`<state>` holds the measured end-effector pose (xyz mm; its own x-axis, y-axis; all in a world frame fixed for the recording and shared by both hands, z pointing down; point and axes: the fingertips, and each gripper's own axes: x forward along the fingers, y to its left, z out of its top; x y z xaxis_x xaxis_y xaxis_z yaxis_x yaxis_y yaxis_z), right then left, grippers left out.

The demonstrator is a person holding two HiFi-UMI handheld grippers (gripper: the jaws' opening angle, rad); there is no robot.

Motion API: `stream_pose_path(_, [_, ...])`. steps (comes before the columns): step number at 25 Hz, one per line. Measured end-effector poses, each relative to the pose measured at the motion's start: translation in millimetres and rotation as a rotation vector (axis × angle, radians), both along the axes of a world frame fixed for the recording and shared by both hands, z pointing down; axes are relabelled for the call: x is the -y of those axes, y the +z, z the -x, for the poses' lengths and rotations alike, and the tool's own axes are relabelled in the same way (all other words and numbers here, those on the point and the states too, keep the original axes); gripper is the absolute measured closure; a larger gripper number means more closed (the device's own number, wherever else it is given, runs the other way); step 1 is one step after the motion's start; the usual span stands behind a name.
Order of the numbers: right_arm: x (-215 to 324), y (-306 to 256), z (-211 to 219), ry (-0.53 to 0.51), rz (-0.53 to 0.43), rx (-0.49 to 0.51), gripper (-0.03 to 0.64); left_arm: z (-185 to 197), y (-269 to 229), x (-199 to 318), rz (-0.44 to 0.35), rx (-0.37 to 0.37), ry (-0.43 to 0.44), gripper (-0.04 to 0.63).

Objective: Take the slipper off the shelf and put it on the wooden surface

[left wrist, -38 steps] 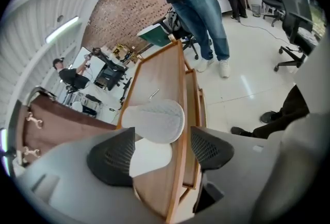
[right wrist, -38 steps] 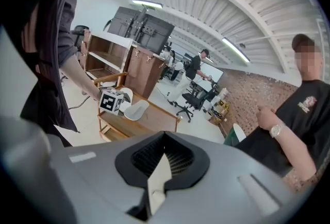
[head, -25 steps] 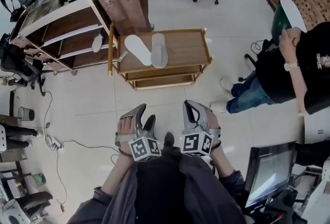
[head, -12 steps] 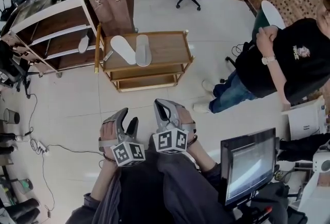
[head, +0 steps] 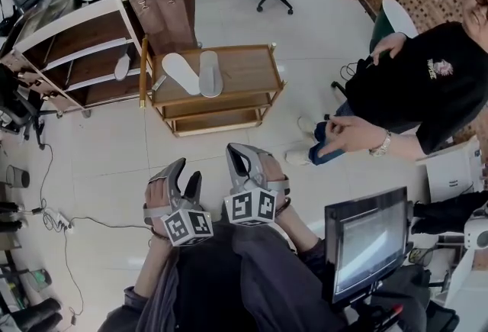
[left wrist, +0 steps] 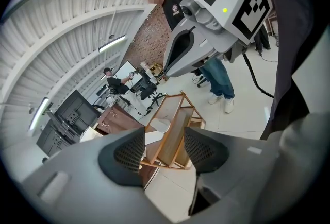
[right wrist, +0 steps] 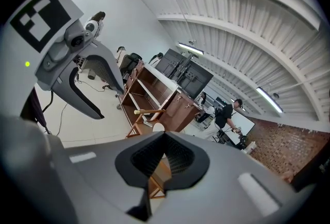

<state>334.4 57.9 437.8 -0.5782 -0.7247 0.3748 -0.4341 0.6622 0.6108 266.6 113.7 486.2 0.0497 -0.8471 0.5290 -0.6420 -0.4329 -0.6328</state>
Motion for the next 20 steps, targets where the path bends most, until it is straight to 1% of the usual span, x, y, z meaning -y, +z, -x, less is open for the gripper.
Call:
stream_pose_path(6, [-2, 1, 4, -0.004, -0.001, -0.004, 0.617, 6, -1, 0, -0.004, 0.002, 0.001, 0.337])
stream_pose_path(14, [-4, 4, 2, -0.014, -0.011, -0.008, 0.617, 1, -1, -1, -0.007, 0.002, 0.007, 0.337])
stream_pose_path(20, [-7, -4, 13, -0.018, 0.002, 0.004, 0.617, 12, -1, -5, -0.005, 0.006, -0.012, 0.337])
